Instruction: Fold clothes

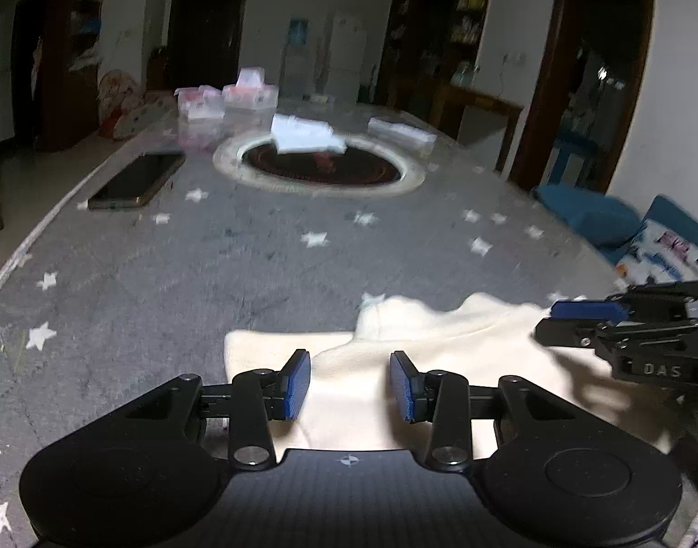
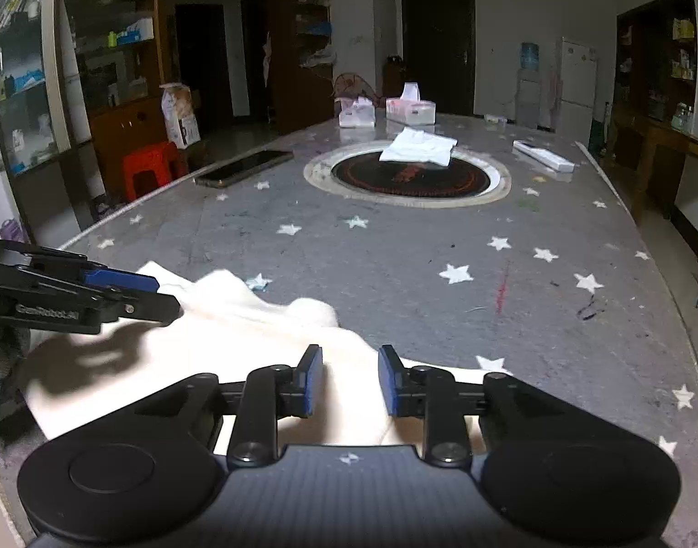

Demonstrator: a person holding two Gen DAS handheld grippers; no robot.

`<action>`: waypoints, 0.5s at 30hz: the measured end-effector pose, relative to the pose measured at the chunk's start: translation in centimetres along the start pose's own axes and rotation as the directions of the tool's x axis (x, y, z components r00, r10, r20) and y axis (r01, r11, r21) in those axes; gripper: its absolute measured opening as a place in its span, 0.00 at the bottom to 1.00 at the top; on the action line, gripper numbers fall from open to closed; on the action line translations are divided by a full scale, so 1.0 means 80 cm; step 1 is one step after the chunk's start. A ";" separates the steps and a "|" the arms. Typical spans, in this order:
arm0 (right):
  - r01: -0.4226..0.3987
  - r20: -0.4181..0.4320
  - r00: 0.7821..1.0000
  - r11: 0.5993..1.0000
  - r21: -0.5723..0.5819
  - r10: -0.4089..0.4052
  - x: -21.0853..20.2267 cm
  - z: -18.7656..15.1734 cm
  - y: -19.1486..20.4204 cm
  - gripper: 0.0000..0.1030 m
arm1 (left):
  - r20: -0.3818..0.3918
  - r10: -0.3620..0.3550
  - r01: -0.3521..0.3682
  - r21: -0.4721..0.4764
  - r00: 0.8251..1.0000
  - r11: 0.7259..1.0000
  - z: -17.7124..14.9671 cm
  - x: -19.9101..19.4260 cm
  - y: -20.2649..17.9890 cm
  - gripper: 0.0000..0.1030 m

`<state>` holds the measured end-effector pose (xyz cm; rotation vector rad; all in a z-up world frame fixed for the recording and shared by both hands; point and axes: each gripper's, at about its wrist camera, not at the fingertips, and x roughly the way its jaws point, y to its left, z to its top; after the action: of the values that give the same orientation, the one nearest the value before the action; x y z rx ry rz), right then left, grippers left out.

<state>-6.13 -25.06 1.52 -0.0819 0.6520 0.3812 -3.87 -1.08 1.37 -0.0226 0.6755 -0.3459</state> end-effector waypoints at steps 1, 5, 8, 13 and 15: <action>0.006 -0.018 1.000 1.000 0.002 -0.006 0.008 -0.001 -0.001 0.25 | 0.004 0.005 -0.005 0.010 1.000 1.000 0.000 0.000 -0.001 0.40; 0.010 -0.011 1.000 1.000 0.008 -0.010 0.004 0.003 0.000 0.25 | 0.014 0.009 -0.009 0.013 1.000 1.000 0.001 -0.010 -0.004 0.40; 0.002 0.002 1.000 1.000 -0.002 -0.002 -0.001 0.010 0.006 0.25 | 0.026 0.003 -0.003 0.013 1.000 1.000 0.003 -0.015 -0.005 0.40; 0.010 -0.051 0.999 0.999 -0.035 -0.011 0.021 0.014 0.016 0.26 | 0.006 0.015 -0.016 0.023 1.000 1.000 0.004 -0.005 -0.008 0.40; 0.013 -0.045 0.999 0.999 -0.044 -0.015 0.020 0.014 0.018 0.27 | 0.011 0.014 -0.014 0.023 1.000 1.000 0.003 -0.009 -0.008 0.40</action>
<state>-4.82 -23.00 1.50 -0.1370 0.6873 0.3805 -4.43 -1.47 2.09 0.0021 0.6606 -0.3399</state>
